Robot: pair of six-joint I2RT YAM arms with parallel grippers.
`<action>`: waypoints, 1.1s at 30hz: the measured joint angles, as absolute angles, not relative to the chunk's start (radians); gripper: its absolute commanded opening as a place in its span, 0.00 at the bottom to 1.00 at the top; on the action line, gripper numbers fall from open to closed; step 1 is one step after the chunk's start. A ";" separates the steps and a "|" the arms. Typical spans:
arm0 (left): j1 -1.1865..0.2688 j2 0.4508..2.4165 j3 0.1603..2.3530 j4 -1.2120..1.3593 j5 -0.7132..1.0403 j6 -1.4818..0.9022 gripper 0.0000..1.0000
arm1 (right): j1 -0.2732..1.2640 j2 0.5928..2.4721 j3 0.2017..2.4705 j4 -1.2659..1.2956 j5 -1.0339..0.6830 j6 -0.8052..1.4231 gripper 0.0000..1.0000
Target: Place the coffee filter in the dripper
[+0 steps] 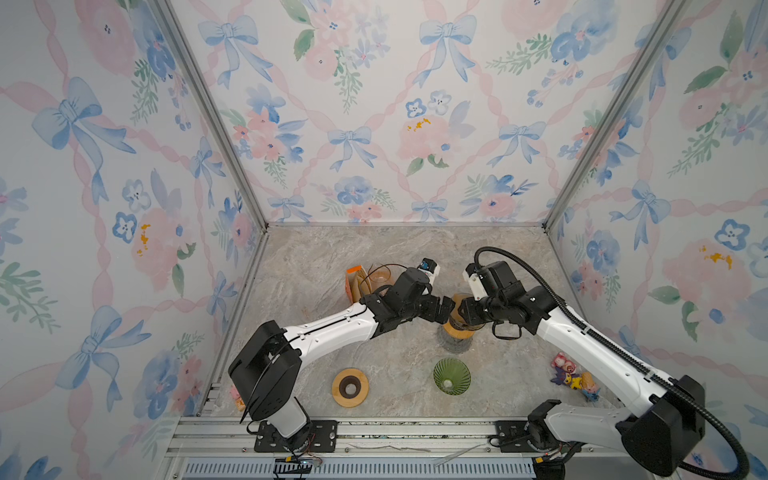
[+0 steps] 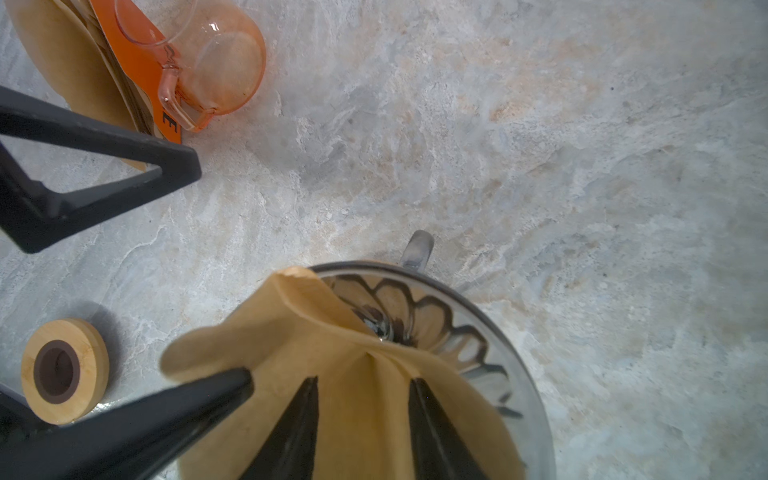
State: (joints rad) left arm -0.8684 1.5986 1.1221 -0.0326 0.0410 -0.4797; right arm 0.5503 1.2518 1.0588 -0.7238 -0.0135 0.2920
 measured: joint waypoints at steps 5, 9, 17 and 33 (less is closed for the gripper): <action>-0.864 1.599 1.122 -0.033 0.040 -0.480 0.98 | 0.550 1.263 1.047 -0.720 -0.014 0.292 0.38; -0.860 1.599 1.122 -0.032 0.040 -0.480 0.98 | 0.550 1.273 1.035 -0.712 -0.010 0.295 0.37; -0.859 1.599 1.122 -0.032 0.040 -0.483 0.98 | 0.550 1.251 1.032 -0.709 -0.003 0.299 0.36; -0.857 1.598 1.103 -0.028 0.033 -0.484 0.98 | 0.551 1.058 1.082 -0.714 0.020 0.305 0.39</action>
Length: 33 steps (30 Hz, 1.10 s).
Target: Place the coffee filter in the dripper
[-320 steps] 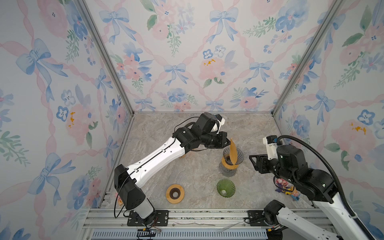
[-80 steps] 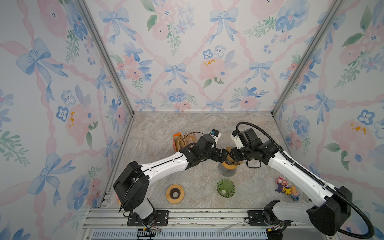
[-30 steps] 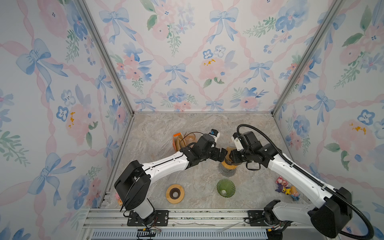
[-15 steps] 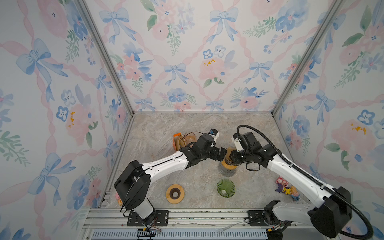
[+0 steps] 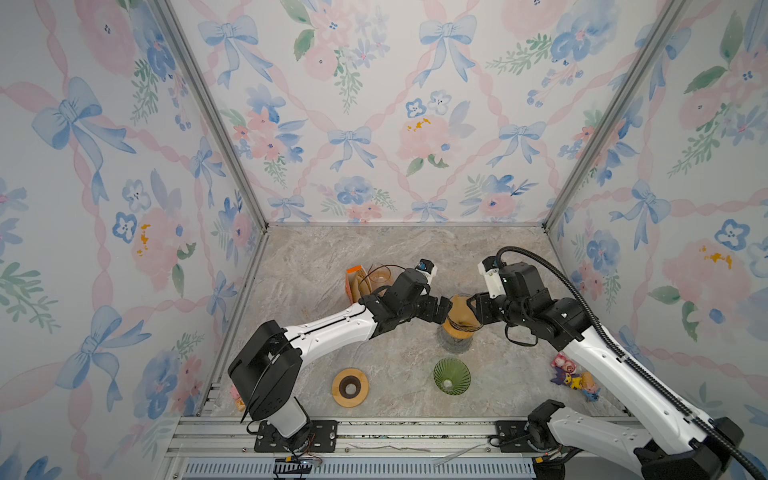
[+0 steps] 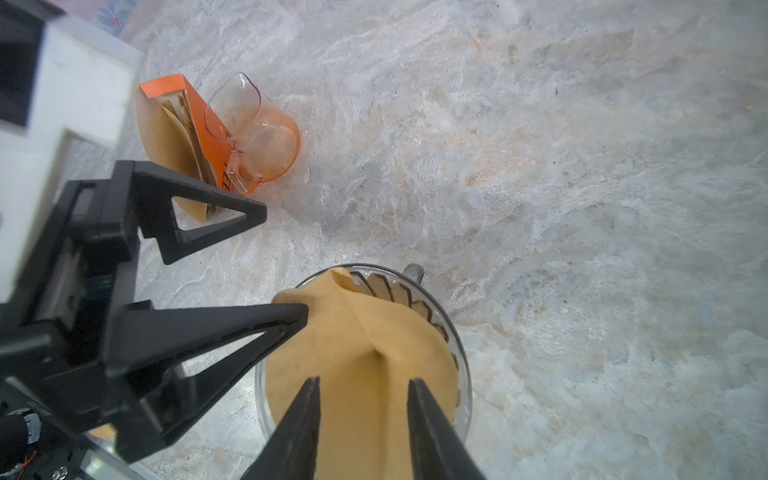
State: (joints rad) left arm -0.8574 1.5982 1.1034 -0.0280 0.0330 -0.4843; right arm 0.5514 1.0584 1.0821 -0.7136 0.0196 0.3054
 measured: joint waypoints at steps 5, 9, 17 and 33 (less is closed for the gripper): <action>-0.857 1.598 1.103 -0.028 0.033 -0.492 0.98 | 0.551 1.030 1.103 -0.713 0.028 0.307 0.39; -0.857 1.598 1.103 -0.028 0.033 -0.495 0.98 | 0.551 1.053 1.103 -0.717 0.027 0.307 0.38; -0.857 1.598 1.103 -0.028 0.034 -0.498 0.98 | 0.551 1.137 1.081 -0.715 0.010 0.307 0.33; -0.818 1.543 1.042 0.036 0.100 -0.539 0.98 | 0.566 1.212 1.017 -0.675 0.008 0.322 0.34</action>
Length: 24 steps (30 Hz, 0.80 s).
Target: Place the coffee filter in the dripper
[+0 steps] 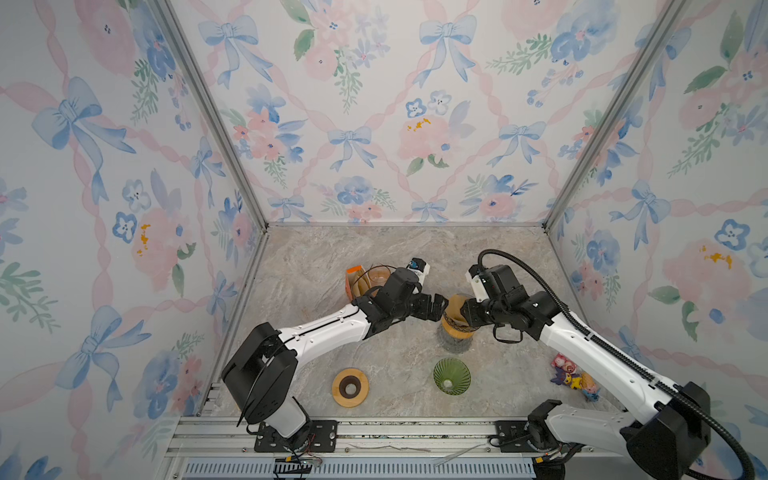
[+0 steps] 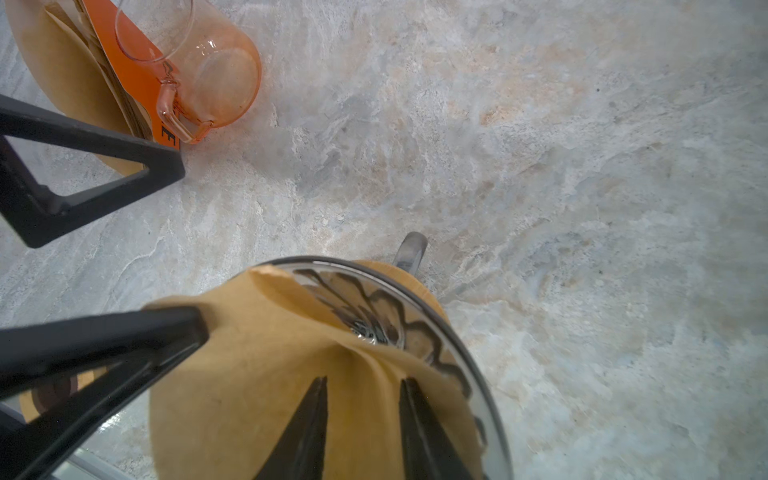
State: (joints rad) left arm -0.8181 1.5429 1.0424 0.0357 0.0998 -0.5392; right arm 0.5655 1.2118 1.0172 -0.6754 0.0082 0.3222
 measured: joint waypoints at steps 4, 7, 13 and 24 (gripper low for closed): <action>-0.818 1.479 1.019 0.072 0.102 -0.530 0.98 | 0.567 1.206 1.011 -0.659 0.009 0.330 0.34; -0.818 1.441 1.000 0.090 0.110 -0.515 0.98 | 0.582 1.191 1.001 -0.640 0.019 0.339 0.34; -0.818 1.425 0.999 0.104 0.120 -0.485 0.98 | 0.600 1.165 0.996 -0.624 0.039 0.348 0.35; -0.822 1.405 0.999 0.102 0.134 -0.437 0.98 | 0.618 1.166 0.996 -0.597 0.060 0.360 0.35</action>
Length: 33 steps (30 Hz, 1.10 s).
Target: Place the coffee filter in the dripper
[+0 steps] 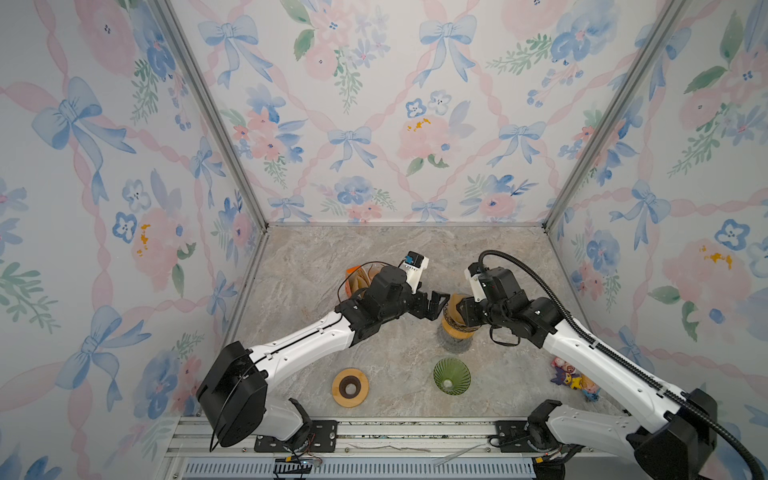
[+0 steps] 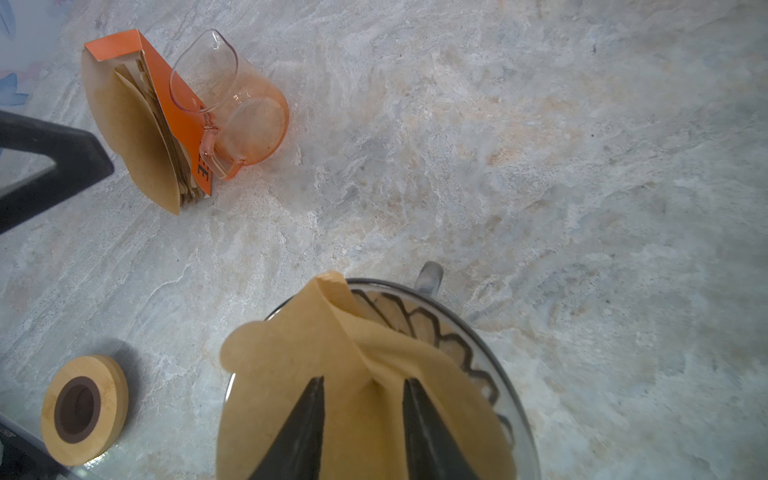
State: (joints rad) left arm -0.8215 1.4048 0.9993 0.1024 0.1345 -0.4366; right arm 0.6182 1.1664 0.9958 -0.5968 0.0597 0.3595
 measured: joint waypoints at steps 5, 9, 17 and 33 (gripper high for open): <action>-0.831 1.403 0.999 0.086 0.136 -0.416 0.98 | 0.618 1.196 0.994 -0.588 0.061 0.360 0.35; -0.838 1.403 0.999 0.065 0.132 -0.396 0.98 | 0.624 1.226 0.987 -0.586 0.065 0.359 0.35; -0.844 1.403 1.011 0.027 0.109 -0.354 0.98 | 0.653 1.241 0.967 -0.583 0.094 0.360 0.35; -0.860 1.498 1.077 0.005 0.117 -0.390 0.98 | 0.670 1.116 0.970 -0.597 0.125 0.360 0.39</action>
